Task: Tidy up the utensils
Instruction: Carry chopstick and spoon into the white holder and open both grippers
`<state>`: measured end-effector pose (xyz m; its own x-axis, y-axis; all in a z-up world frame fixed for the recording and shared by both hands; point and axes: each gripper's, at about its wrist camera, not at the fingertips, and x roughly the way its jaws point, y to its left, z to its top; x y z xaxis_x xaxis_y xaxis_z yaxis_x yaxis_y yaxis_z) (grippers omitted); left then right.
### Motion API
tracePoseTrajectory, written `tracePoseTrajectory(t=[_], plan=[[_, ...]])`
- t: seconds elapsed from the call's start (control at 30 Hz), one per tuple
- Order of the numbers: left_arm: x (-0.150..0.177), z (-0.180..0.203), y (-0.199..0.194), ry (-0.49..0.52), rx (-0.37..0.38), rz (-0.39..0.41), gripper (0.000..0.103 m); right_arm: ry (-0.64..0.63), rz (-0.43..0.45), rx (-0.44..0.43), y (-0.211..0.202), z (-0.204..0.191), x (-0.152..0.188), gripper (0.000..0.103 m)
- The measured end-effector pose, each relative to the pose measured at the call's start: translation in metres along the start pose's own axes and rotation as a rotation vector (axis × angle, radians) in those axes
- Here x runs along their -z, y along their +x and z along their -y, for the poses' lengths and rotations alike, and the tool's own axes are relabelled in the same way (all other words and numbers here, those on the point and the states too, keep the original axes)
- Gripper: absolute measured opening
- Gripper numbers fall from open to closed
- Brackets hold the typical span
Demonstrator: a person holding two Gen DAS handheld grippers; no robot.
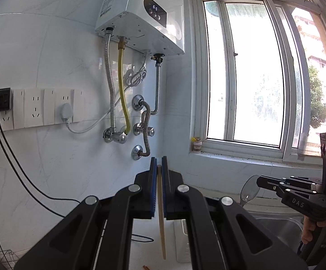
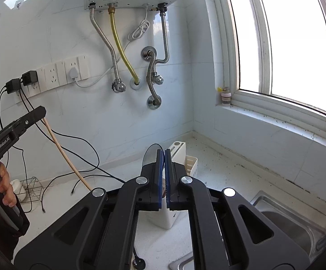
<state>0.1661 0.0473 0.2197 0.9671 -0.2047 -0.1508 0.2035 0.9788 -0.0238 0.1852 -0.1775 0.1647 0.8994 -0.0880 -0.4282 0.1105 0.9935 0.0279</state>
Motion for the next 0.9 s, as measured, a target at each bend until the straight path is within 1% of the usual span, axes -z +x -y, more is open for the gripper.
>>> tracePoseTrajectory(t=[0.07,0.2,0.27,0.37,0.47,0.53,0.7,0.8,0.9], plan=[[-0.012,0.000,0.007,-0.014,0.017,0.024,0.004,-0.017,0.018,-0.001,0.002,-0.001,-0.009,0.002],[-0.032,0.004,0.018,-0.037,0.049,0.063,0.004,-0.073,0.049,0.054,0.009,-0.003,-0.025,0.002],[-0.037,0.010,0.023,-0.029,0.052,0.078,0.004,-0.103,0.050,0.084,0.016,-0.003,-0.031,0.002],[-0.040,0.019,0.035,-0.028,0.078,0.081,0.004,-0.168,0.038,0.122,0.030,-0.007,-0.032,0.002],[-0.035,0.028,0.051,-0.033,0.097,0.061,0.004,-0.216,0.008,0.128,0.044,-0.011,-0.027,0.002],[-0.029,0.033,0.062,-0.025,0.096,0.047,0.004,-0.245,0.000,0.144,0.052,-0.014,-0.023,0.002],[-0.011,0.040,0.088,-0.024,0.119,0.003,0.004,-0.239,-0.040,0.136,0.070,-0.011,-0.012,0.002],[0.001,0.042,0.102,-0.027,0.140,-0.042,0.004,-0.234,-0.061,0.133,0.077,-0.011,-0.007,0.002],[0.013,0.041,0.113,-0.027,0.144,-0.080,0.004,-0.226,-0.085,0.130,0.084,-0.010,-0.003,0.002]])
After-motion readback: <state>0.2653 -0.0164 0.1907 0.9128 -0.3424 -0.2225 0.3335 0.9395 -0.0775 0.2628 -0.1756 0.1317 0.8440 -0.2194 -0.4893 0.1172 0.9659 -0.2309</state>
